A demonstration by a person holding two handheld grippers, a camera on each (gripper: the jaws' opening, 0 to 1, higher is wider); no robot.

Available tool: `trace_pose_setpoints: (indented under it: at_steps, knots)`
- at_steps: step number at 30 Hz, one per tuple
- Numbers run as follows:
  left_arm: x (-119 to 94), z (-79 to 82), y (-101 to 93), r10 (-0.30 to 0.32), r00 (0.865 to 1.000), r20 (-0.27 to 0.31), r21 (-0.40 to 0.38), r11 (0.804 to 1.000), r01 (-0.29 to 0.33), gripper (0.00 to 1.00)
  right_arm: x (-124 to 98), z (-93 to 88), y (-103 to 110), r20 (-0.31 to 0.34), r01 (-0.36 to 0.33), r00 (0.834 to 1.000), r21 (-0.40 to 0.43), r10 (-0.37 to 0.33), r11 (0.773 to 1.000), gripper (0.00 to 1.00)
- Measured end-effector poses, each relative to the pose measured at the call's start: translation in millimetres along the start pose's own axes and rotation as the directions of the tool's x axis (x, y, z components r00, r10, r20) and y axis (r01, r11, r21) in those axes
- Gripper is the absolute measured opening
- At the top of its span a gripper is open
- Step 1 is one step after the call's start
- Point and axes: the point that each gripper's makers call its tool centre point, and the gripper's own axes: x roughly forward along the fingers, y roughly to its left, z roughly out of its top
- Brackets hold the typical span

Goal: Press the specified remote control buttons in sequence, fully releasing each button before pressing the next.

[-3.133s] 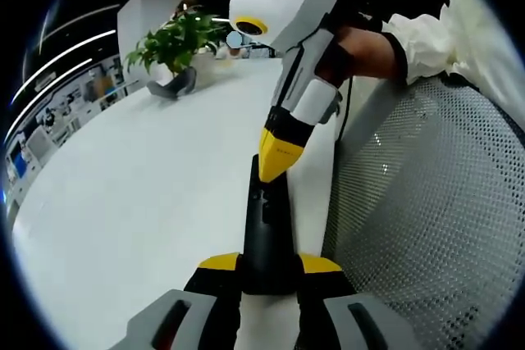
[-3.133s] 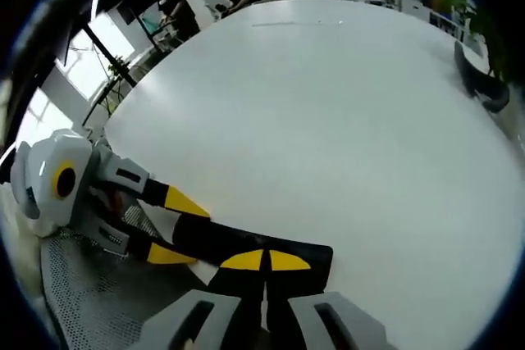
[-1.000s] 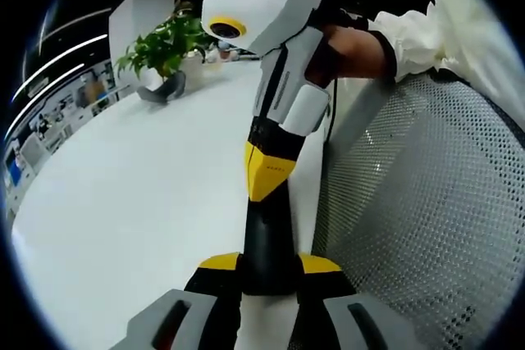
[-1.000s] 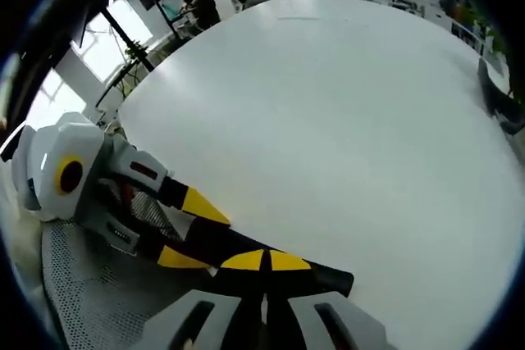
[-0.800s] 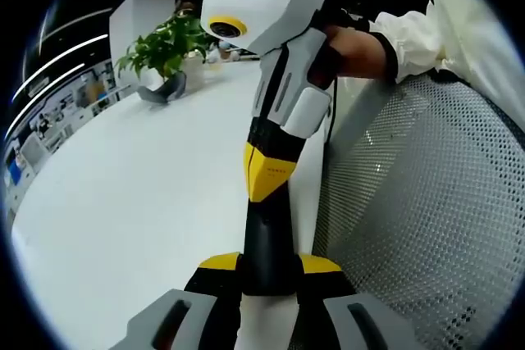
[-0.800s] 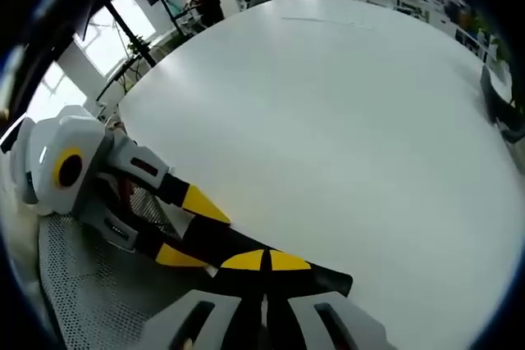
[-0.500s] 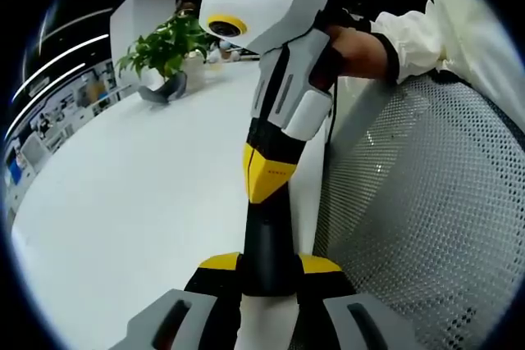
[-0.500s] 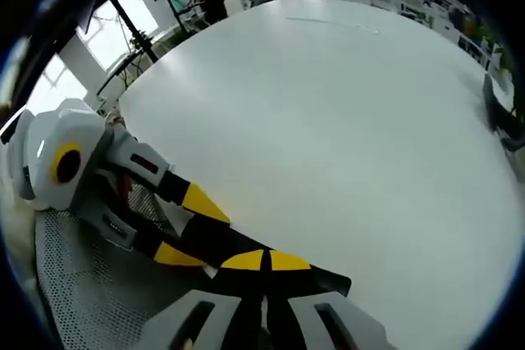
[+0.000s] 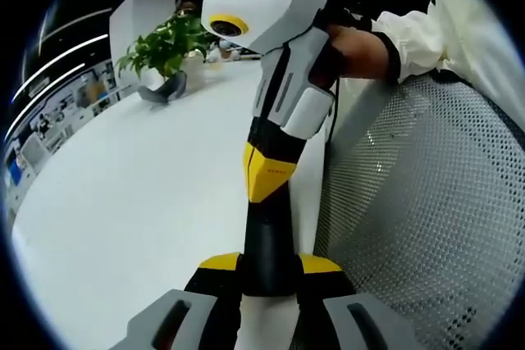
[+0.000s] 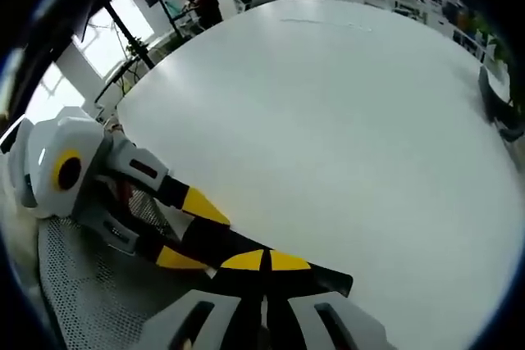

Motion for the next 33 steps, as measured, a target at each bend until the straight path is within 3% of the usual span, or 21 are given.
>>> trace_pose_setpoints:
  at_steps: [7,11,16,31,32,33]
  knots:
    - [-0.1,0.0,0.0,-0.003,1.000,0.000,0.002,1.000,0.003,0.24,-1.1,-2.3,2.1,-0.014,-0.011,1.000,0.018,0.012,1.000,0.00]
    - [-0.2,-0.2,0.2,-0.004,1.000,0.002,0.003,1.000,0.004,0.24,-3.0,-6.6,13.7,-0.037,-0.072,0.997,0.058,0.075,0.996,0.00]
    - [-0.1,-0.1,0.1,-0.004,1.000,0.003,0.002,1.000,0.004,0.24,-2.2,-6.2,12.6,-0.037,-0.052,0.998,0.029,0.053,0.998,0.00]
    - [-0.1,0.1,0.1,-0.003,1.000,0.003,0.004,1.000,0.003,0.24,-3.4,-5.8,4.5,-0.018,-0.030,0.999,0.061,0.031,0.998,0.00]
    - [-0.1,0.1,0.0,-0.003,1.000,0.003,0.003,1.000,0.003,0.24,-2.4,0.1,-10.4,0.026,0.057,0.998,0.045,-0.058,0.997,0.00]
    - [0.0,0.0,-0.1,-0.005,1.000,0.003,0.005,1.000,0.005,0.24,-2.1,-1.2,-28.8,0.021,0.153,0.988,-0.084,-0.152,0.985,0.00]
